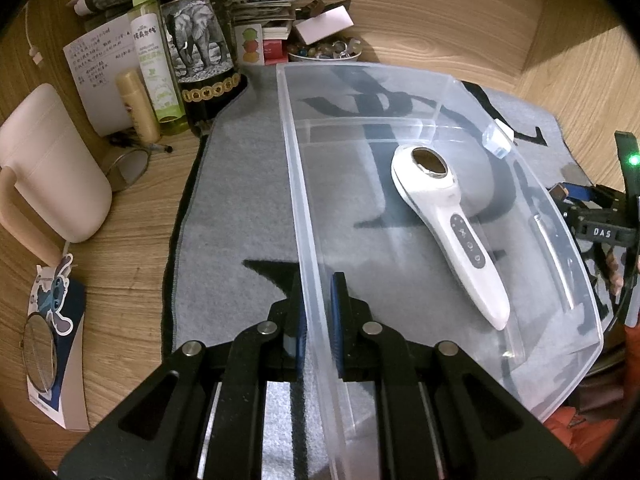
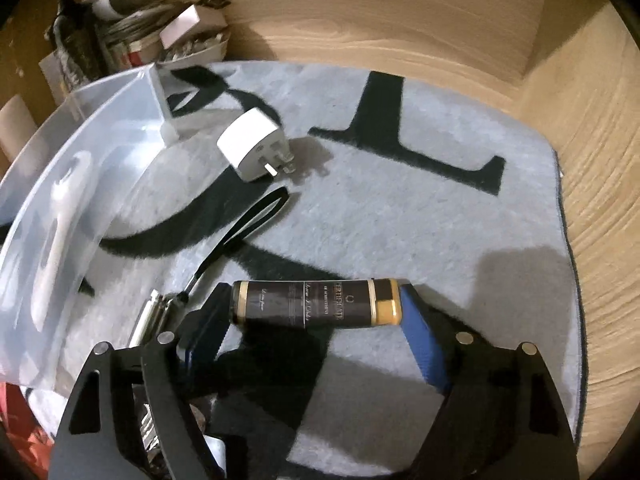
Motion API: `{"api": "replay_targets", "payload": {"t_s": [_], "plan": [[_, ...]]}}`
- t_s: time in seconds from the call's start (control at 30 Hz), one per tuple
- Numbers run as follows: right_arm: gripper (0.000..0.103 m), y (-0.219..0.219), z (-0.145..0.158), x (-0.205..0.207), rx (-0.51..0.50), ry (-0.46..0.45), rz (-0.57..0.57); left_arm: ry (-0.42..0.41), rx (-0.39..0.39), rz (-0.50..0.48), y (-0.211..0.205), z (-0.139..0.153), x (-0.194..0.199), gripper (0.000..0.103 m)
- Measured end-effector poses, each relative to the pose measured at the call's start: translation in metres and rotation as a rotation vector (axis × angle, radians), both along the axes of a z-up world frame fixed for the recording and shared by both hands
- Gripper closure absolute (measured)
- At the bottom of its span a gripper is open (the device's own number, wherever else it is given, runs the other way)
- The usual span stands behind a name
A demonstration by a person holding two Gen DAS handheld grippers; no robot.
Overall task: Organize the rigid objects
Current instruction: 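Move the right tool to the brown-and-gold bottle and grasp it, then lower the bottle into the clear box and open the right tool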
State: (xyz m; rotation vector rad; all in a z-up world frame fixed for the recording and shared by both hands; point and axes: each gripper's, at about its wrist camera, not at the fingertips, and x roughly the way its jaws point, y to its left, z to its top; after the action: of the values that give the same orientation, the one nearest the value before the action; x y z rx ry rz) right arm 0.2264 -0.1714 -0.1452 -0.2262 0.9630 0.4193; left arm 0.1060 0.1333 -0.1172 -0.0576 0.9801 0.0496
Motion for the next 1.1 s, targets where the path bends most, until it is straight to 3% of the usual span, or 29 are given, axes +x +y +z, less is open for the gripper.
{"api": "replay_targets", "payload": {"t_s": [0.37,0.63,1.1], "plan": [[0.024,0.014,0.059,-0.016,0.085,-0.160,0.019,-0.007,-0.010,0.003,0.002,0.000,-0.001,0.092],[0.023,0.066,0.102,-0.041,0.155,-0.266,0.179,-0.013,-0.019,0.008,0.003,0.002,-0.002,0.093],[0.023,0.147,0.100,-0.058,0.154,-0.236,0.394,-0.023,-0.037,0.000,0.005,0.003,-0.004,0.093]]}}
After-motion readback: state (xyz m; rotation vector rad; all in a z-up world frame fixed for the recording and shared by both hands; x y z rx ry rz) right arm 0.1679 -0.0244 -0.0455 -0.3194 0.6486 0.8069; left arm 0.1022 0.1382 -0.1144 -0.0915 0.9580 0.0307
